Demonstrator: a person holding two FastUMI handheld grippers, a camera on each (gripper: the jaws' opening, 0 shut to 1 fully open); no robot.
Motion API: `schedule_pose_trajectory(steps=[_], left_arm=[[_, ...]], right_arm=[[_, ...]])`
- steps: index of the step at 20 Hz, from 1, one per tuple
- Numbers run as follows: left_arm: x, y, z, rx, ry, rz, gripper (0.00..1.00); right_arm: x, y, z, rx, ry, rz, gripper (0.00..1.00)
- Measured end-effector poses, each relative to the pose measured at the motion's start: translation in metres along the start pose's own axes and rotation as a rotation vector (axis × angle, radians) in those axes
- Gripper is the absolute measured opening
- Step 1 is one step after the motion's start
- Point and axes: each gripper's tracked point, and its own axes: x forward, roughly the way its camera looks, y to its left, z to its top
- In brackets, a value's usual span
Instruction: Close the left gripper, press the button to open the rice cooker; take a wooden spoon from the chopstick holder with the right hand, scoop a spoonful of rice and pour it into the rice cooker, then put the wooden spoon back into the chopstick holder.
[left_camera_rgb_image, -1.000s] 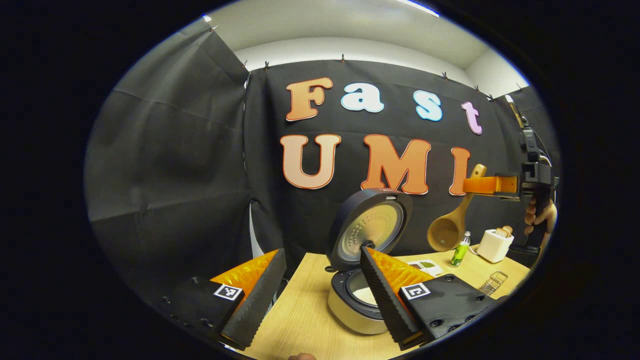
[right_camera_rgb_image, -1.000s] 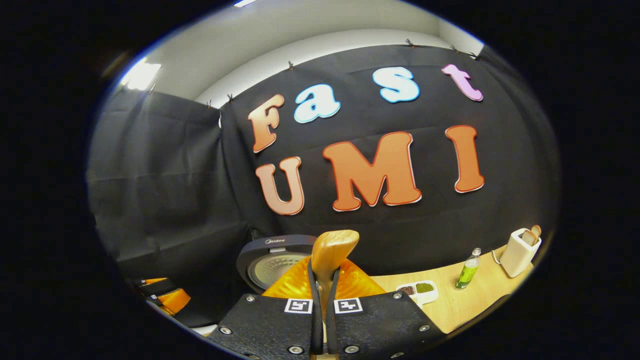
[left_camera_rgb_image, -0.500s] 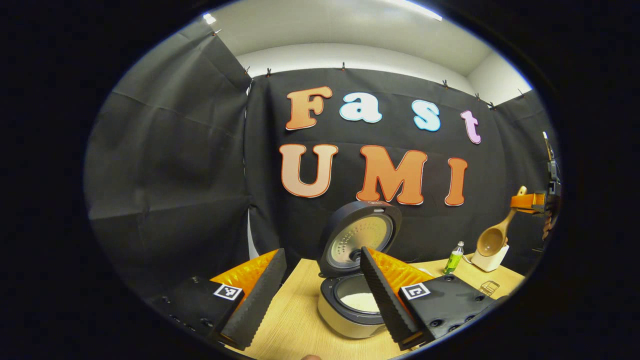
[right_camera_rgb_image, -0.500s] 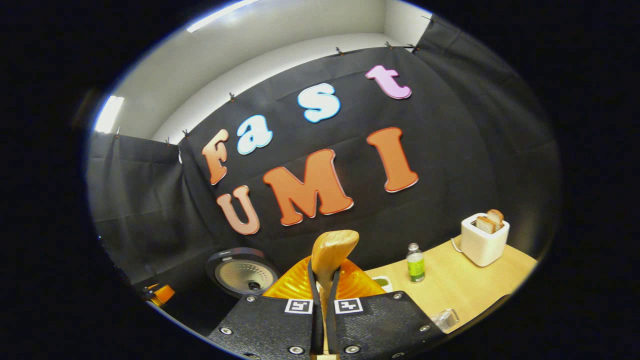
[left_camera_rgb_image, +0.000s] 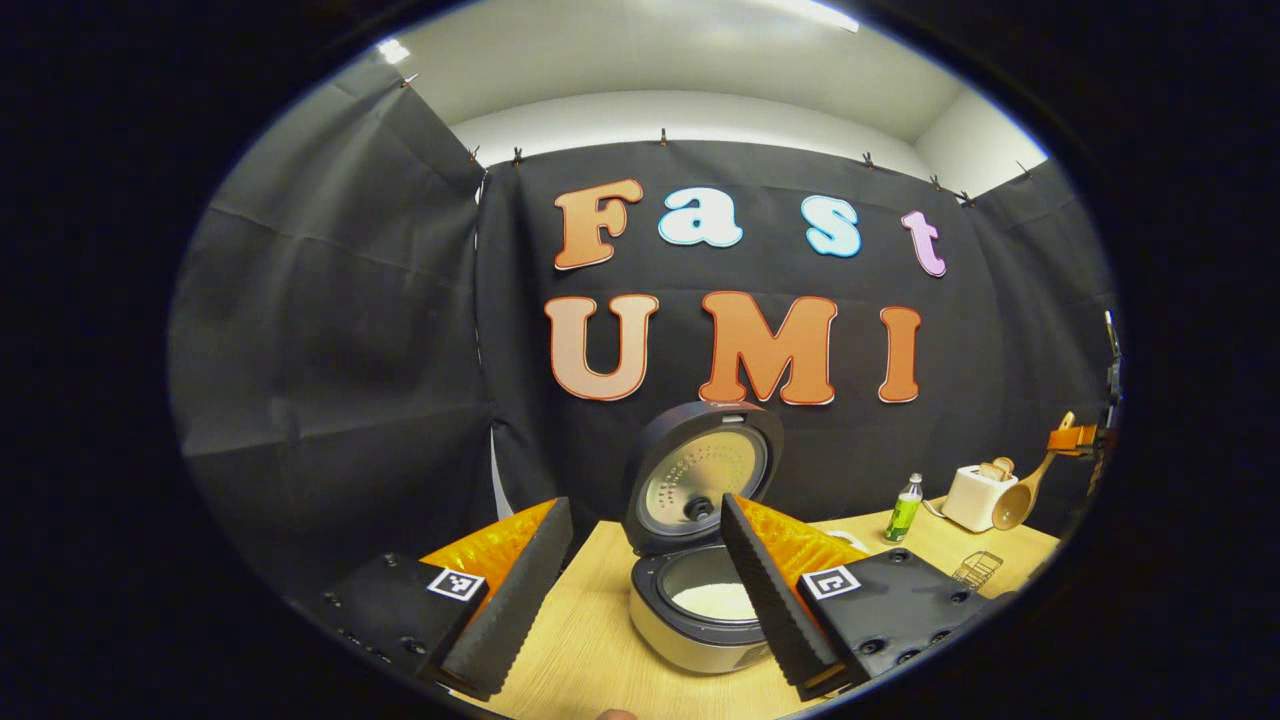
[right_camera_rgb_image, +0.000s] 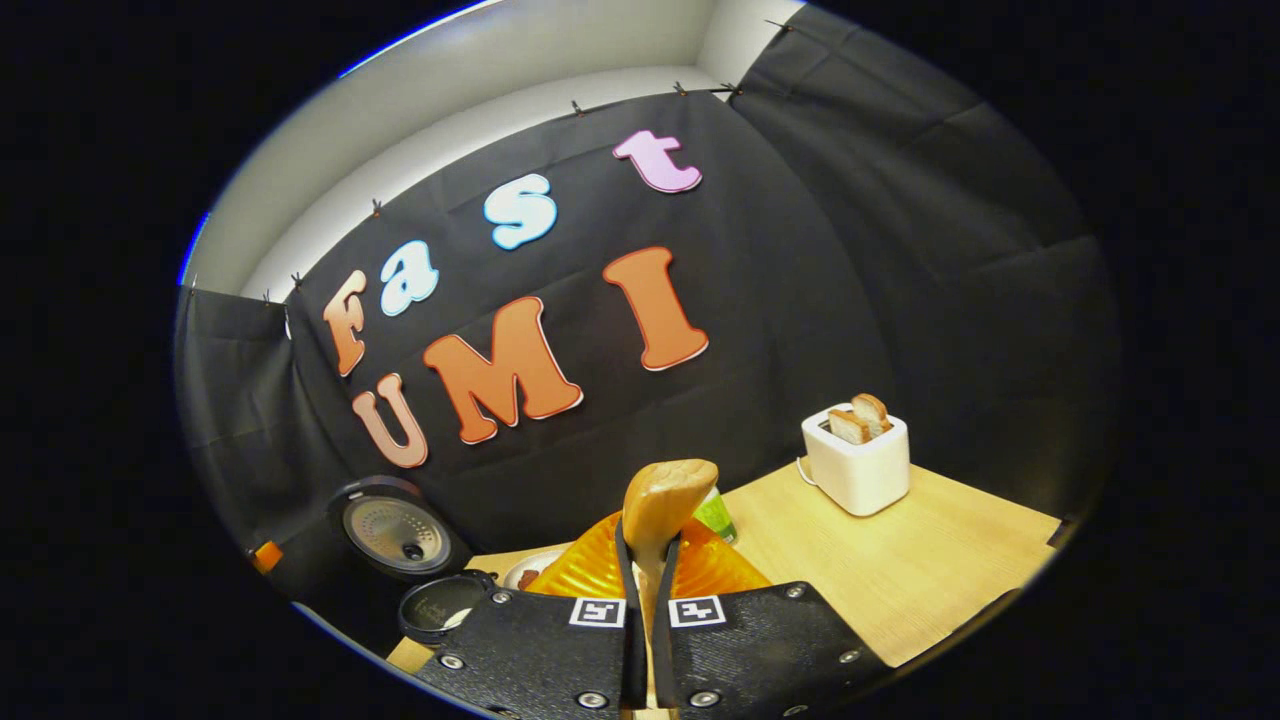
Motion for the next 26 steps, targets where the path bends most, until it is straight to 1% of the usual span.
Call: schedule_pose_trajectory(steps=[3,6,8,9,12,14,17,18,19,20,21,22,23,24,25,26], left_arm=[[0.004,-0.004,-0.004,0.009,0.015,0.004,1.00],[0.009,-0.012,-0.004,0.010,0.022,-0.003,0.99],[0.011,-0.018,-0.004,0.005,0.024,-0.014,0.99],[0.012,-0.019,-0.005,0.007,0.025,-0.015,0.97],[0.015,-0.019,-0.004,0.018,0.025,-0.002,0.97],[0.016,-0.019,-0.002,0.021,0.024,0.001,0.97],[0.018,-0.019,0.002,0.032,0.019,0.009,0.97],[0.019,-0.021,0.003,0.035,0.017,0.010,0.97],[0.021,-0.023,0.004,0.038,0.013,0.008,0.97],[0.022,-0.024,0.006,0.038,0.009,0.008,0.97],[0.024,-0.027,0.007,0.037,0.009,0.010,0.97],[0.027,-0.028,0.010,0.034,0.008,0.014,0.97],[0.030,-0.031,0.014,0.033,0.002,0.014,0.97],[0.034,-0.033,0.019,0.039,-0.004,0.019,0.97],[0.041,-0.035,0.025,0.050,-0.011,0.028,0.97],[0.048,-0.035,0.033,0.063,-0.019,0.036,0.97]], right_arm=[[0.003,-0.037,-0.037,0.002,0.025,-0.060,0.02],[0.015,-0.056,-0.068,0.012,0.066,-0.090,0.02],[0.023,-0.060,-0.088,0.002,0.099,-0.095,0.02],[0.027,-0.063,-0.098,-0.012,0.115,-0.099,0.02],[0.038,-0.068,-0.122,-0.030,0.143,-0.098,0.02],[0.042,-0.069,-0.133,-0.013,0.158,-0.084,0.05],[0.045,-0.075,-0.142,0.005,0.166,-0.078,0.13],[0.044,-0.074,-0.142,0.002,0.164,-0.062,0.15],[0.044,-0.075,-0.137,-0.012,0.146,-0.063,0.12],[0.042,-0.079,-0.132,-0.034,0.131,-0.070,0.22],[0.041,-0.087,-0.127,-0.073,0.121,-0.100,0.37],[0.036,-0.097,-0.119,-0.121,0.105,-0.138,0.54],[0.033,-0.107,-0.109,-0.169,0.085,-0.181,0.74],[0.028,-0.113,-0.099,-0.204,0.063,-0.215,0.84],[0.022,-0.115,-0.088,-0.220,0.043,-0.233,0.93],[0.014,-0.112,-0.081,-0.221,0.025,-0.238,0.95]])
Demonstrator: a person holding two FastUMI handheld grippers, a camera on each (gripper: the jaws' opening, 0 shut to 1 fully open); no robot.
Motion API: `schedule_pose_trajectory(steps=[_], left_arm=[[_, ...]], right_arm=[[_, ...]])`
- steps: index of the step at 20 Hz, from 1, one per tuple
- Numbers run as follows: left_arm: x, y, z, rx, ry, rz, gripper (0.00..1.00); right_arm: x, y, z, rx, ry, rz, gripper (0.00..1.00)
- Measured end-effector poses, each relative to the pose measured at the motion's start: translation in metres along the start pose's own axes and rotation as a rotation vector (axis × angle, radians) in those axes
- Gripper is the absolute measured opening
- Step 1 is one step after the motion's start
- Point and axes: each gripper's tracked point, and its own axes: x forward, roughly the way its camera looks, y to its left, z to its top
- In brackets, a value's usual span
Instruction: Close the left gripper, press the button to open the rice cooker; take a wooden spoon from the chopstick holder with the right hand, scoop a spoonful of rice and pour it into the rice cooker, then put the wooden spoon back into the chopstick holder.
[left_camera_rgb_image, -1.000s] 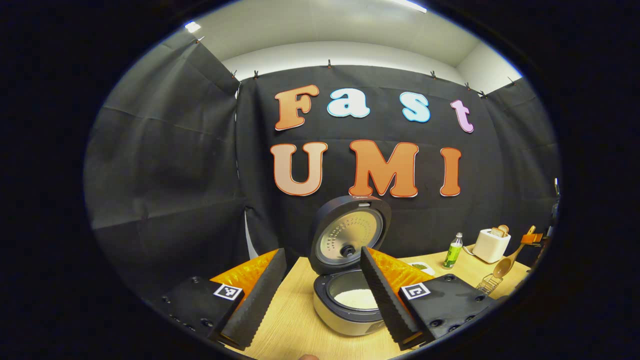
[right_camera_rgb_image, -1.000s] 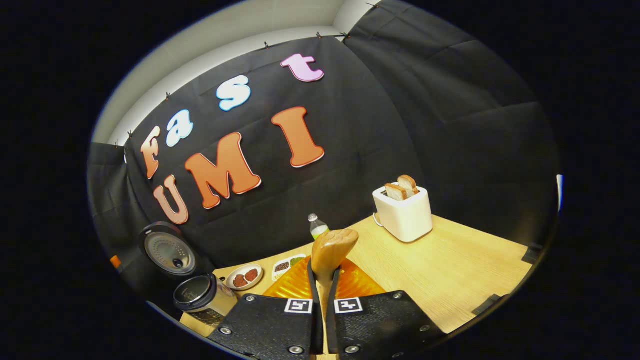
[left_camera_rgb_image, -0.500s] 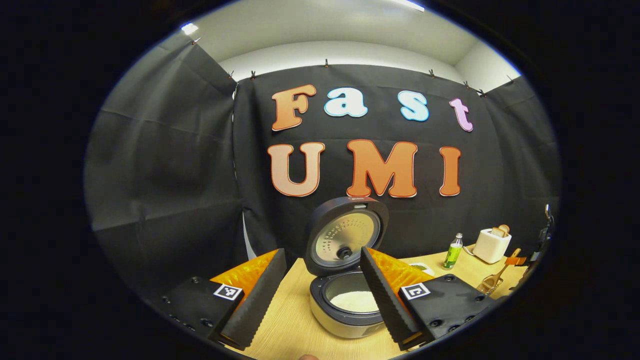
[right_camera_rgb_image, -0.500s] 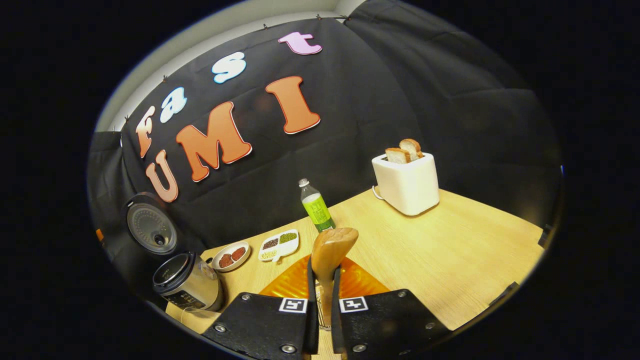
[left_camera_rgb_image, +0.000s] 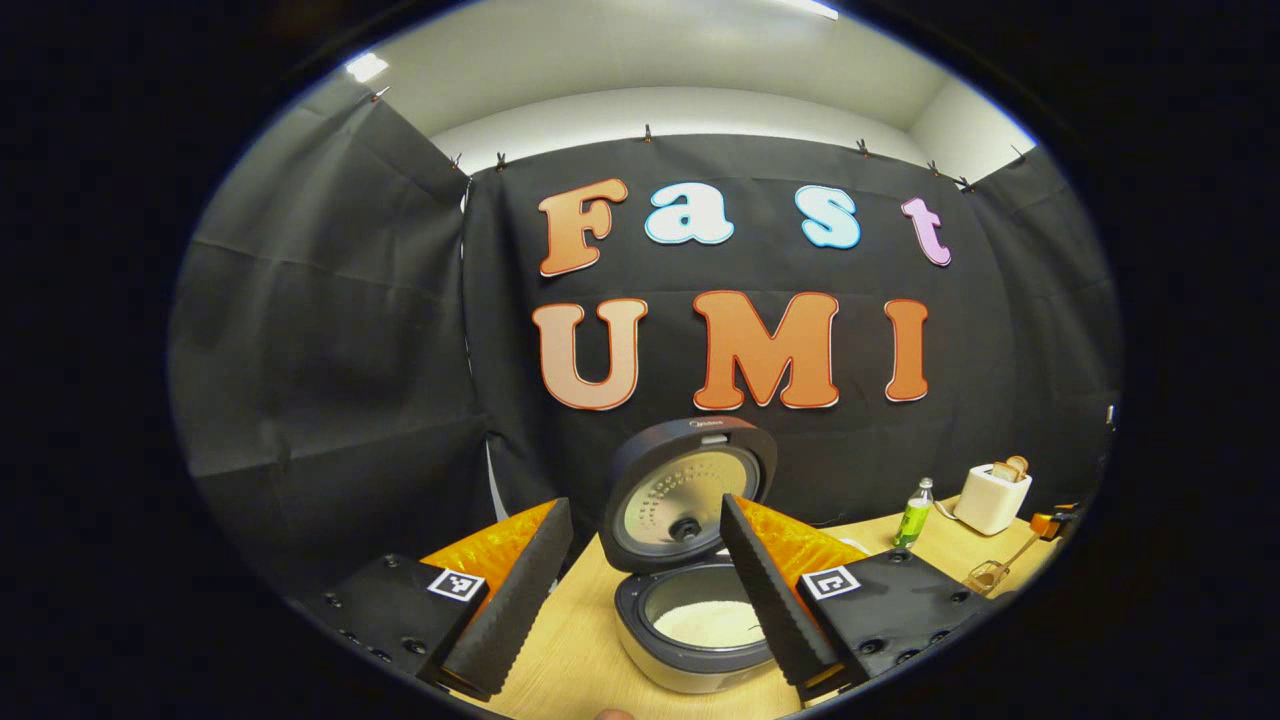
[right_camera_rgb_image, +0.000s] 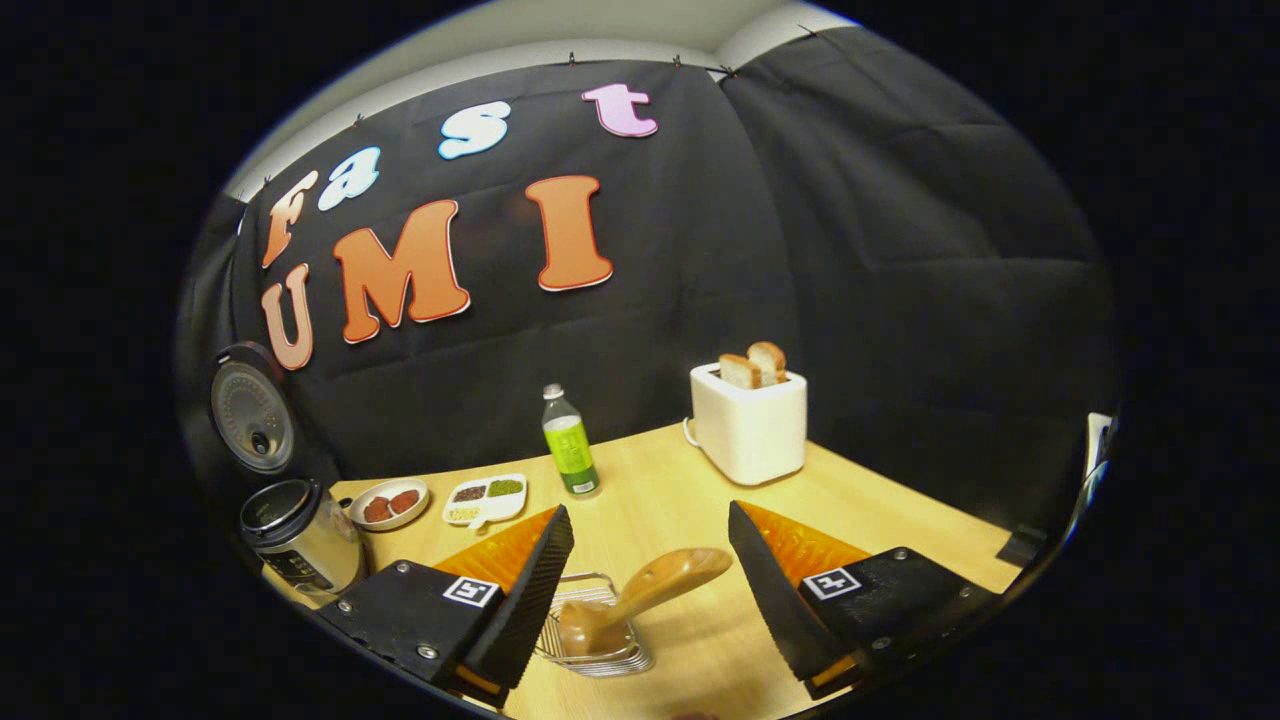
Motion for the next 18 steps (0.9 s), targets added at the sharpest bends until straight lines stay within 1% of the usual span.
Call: schedule_pose_trajectory(steps=[3,4,5,7,8,10,12,13,14,16,17,18], left_arm=[[0.034,0.000,0.022,0.020,-0.020,0.032,0.96],[0.048,-0.003,0.028,0.010,-0.023,0.024,1.00],[0.061,-0.008,0.034,0.013,-0.027,0.019,0.99],[0.088,-0.006,0.041,0.089,-0.033,0.057,0.98],[0.101,-0.012,0.039,0.112,-0.025,0.051,0.98],[0.124,-0.033,0.022,0.081,0.002,0.010,0.96],[0.137,-0.040,0.004,0.022,0.037,-0.006,0.95],[0.143,-0.042,0.002,-0.007,0.029,-0.012,1.00],[0.145,-0.041,0.004,-0.032,0.010,-0.006,1.00],[0.149,-0.043,0.016,-0.046,-0.045,-0.008,1.00],[0.153,-0.046,0.022,-0.032,-0.062,-0.010,1.00],[0.158,-0.050,0.023,-0.010,-0.051,-0.012,1.00]], right_arm=[[-0.023,0.001,0.016,-0.008,-0.032,-0.005,0.94],[-0.028,0.005,0.019,-0.018,-0.037,0.003,0.95],[-0.033,0.008,0.023,-0.027,-0.044,0.011,0.94],[-0.040,0.012,0.032,-0.032,-0.062,0.023,0.94],[-0.042,0.013,0.034,-0.030,-0.069,0.027,0.95],[-0.044,0.016,0.034,-0.034,-0.071,0.036,0.95],[-0.046,0.020,0.036,-0.053,-0.083,0.045,0.95],[-0.046,0.021,0.041,-0.069,-0.104,0.049,0.94],[-0.045,0.022,0.047,-0.082,-0.132,0.046,0.94],[-0.040,0.021,0.061,-0.105,-0.181,0.029,0.94],[-0.036,0.021,0.068,-0.101,-0.190,0.016,0.94],[-0.034,0.023,0.074,-0.086,-0.187,0.008,0.94]])
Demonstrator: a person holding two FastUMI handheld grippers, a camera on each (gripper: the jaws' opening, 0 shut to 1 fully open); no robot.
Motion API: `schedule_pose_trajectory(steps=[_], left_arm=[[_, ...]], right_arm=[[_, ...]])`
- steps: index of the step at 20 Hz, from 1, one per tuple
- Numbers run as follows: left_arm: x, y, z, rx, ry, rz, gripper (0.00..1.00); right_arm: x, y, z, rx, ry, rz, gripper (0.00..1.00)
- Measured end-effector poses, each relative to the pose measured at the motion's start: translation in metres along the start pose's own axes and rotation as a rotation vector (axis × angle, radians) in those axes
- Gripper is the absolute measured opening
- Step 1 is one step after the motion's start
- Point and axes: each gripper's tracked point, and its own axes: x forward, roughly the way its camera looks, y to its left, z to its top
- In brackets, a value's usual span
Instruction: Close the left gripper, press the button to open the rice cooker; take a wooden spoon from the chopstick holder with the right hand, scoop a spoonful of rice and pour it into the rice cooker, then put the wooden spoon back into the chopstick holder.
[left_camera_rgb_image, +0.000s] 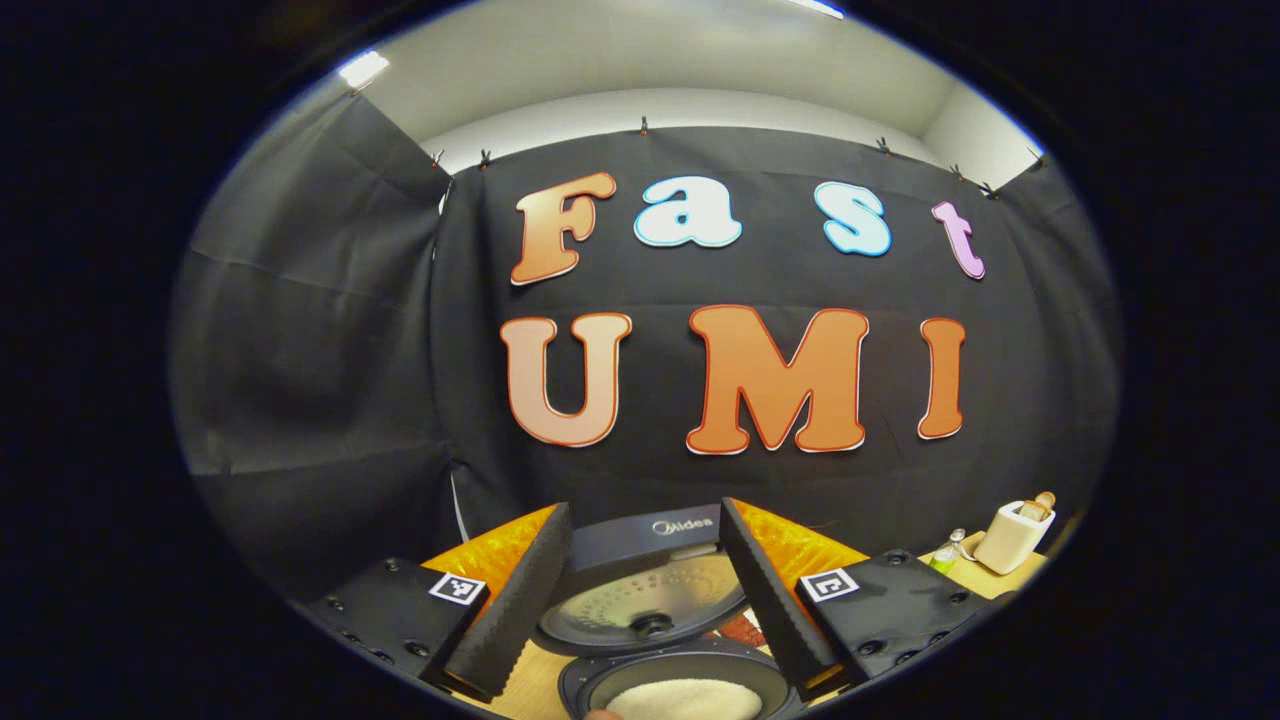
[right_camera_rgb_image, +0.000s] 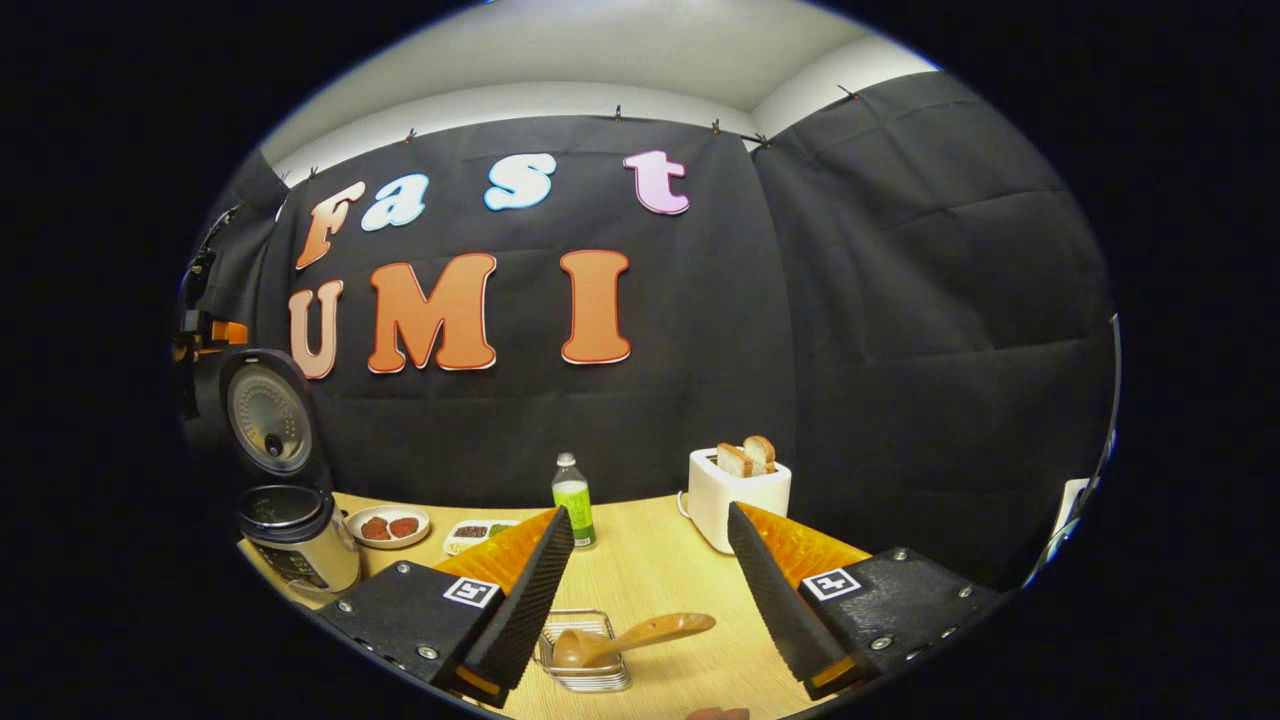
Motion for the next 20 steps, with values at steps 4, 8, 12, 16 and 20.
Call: schedule_pose_trajectory(steps=[4,8,12,16,20], left_arm=[[0.031,0.002,0.011,-0.095,0.082,-0.009,1.00],[0.077,0.012,0.018,-0.082,0.213,0.022,0.97],[0.104,0.010,-0.005,-0.044,0.325,0.030,0.98],[0.105,0.008,-0.052,-0.053,0.467,0.048,0.97],[0.091,-0.002,-0.064,-0.136,0.523,0.032,0.98]], right_arm=[[0.000,0.007,0.017,0.035,0.061,-0.025,0.95],[-0.016,0.010,0.057,-0.009,0.119,-0.047,0.95],[-0.027,0.003,0.126,-0.120,0.060,-0.065,0.95],[-0.037,0.000,0.163,-0.138,0.045,-0.060,0.95],[-0.041,-0.002,0.174,-0.122,0.045,-0.047,0.95]])
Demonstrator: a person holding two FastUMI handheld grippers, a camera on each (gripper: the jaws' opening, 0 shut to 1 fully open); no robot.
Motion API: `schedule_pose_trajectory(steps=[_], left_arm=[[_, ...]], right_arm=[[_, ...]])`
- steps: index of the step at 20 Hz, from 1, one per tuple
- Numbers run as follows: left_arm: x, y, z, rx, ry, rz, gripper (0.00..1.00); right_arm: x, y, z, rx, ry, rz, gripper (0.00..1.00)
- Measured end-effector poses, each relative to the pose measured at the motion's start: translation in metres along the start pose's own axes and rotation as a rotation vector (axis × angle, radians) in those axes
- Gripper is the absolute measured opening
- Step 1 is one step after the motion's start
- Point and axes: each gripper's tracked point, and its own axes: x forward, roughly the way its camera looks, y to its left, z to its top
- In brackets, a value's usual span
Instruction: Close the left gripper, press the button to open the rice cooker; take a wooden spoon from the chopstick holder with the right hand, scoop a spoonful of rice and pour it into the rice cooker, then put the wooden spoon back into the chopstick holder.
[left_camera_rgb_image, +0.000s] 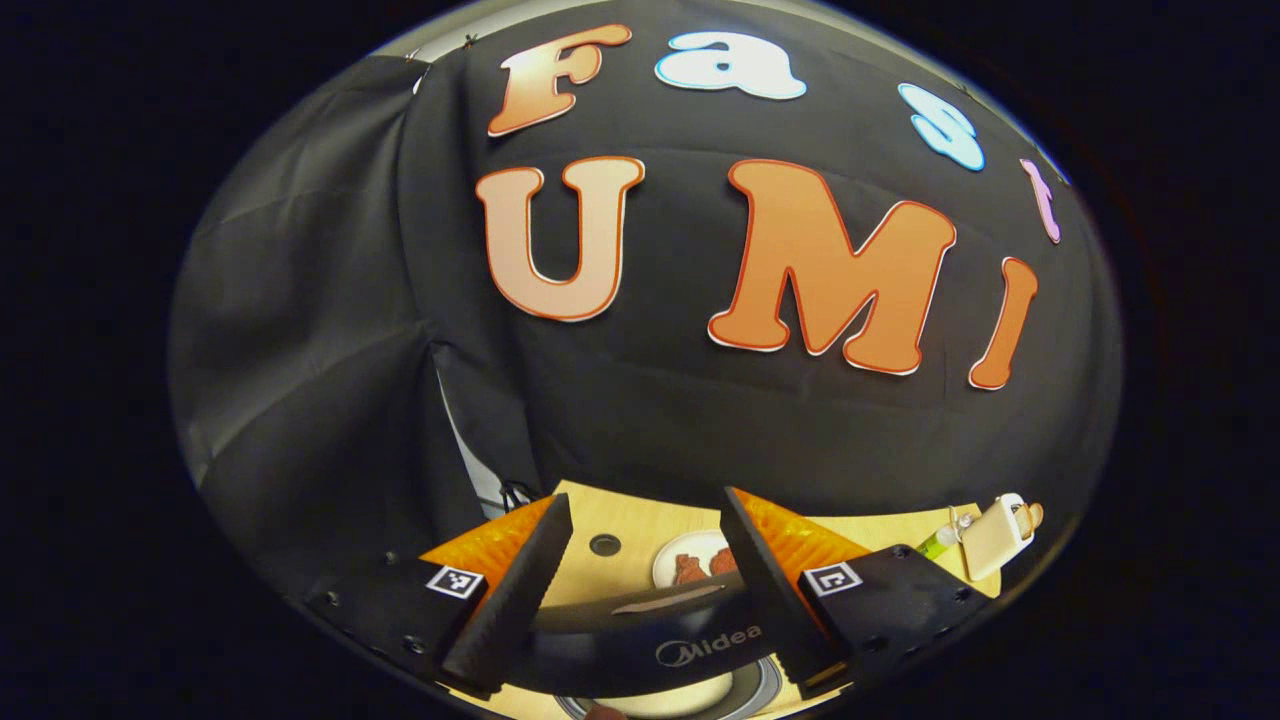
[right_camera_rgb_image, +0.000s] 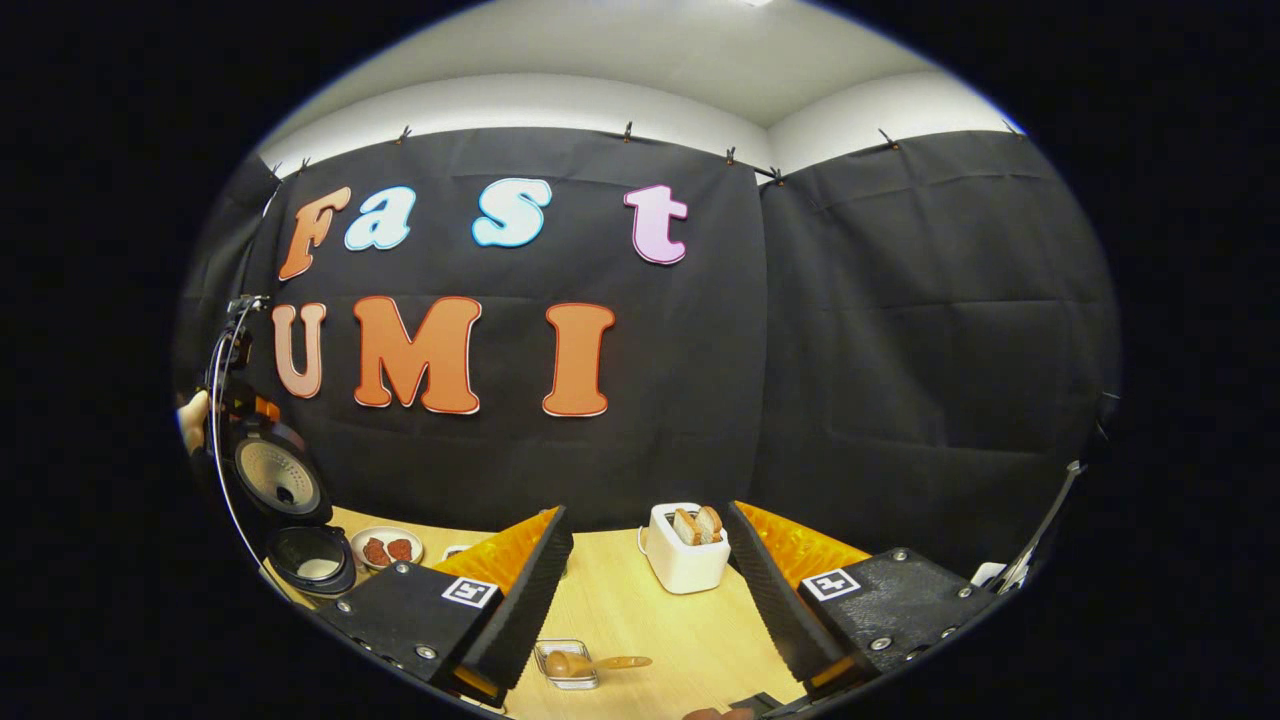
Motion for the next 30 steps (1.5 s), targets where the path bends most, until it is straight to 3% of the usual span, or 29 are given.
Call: schedule_pose_trajectory(steps=[1,2,5,9,13,17,19,24,30], left_arm=[[-0.006,-0.001,-0.011,-0.012,0.024,-0.002,1.00],[-0.012,-0.004,-0.015,-0.027,0.020,-0.016,0.98],[-0.030,-0.016,-0.045,-0.072,0.040,-0.072,1.00],[-0.059,-0.023,-0.089,-0.015,0.028,-0.077,1.00],[-0.073,-0.017,-0.130,0.062,0.003,-0.001,1.00],[-0.081,-0.022,-0.178,-0.003,0.004,-0.004,0.98],[-0.083,-0.025,-0.186,0.073,-0.053,-0.003,0.99],[-0.082,-0.027,-0.229,0.123,-0.086,0.008,0.98],[-0.082,-0.025,-0.237,0.153,-0.187,0.031,0.99]], right_arm=[[-0.002,0.001,0.003,0.007,-0.005,0.007,1.00],[-0.001,0.003,0.005,0.013,-0.008,0.020,0.95],[-0.001,0.005,0.007,0.008,-0.005,0.056,0.95],[0.002,0.013,0.010,0.002,0.003,0.098,0.95],[0.001,0.017,0.012,-0.008,0.003,0.120,0.95],[-0.003,0.018,0.009,-0.015,0.009,0.128,0.95],[-0.004,0.019,0.007,-0.003,0.015,0.129,0.95],[-0.010,0.018,0.006,0.023,0.030,0.129,0.95],[-0.018,0.011,0.003,0.041,0.038,0.104,1.00]])
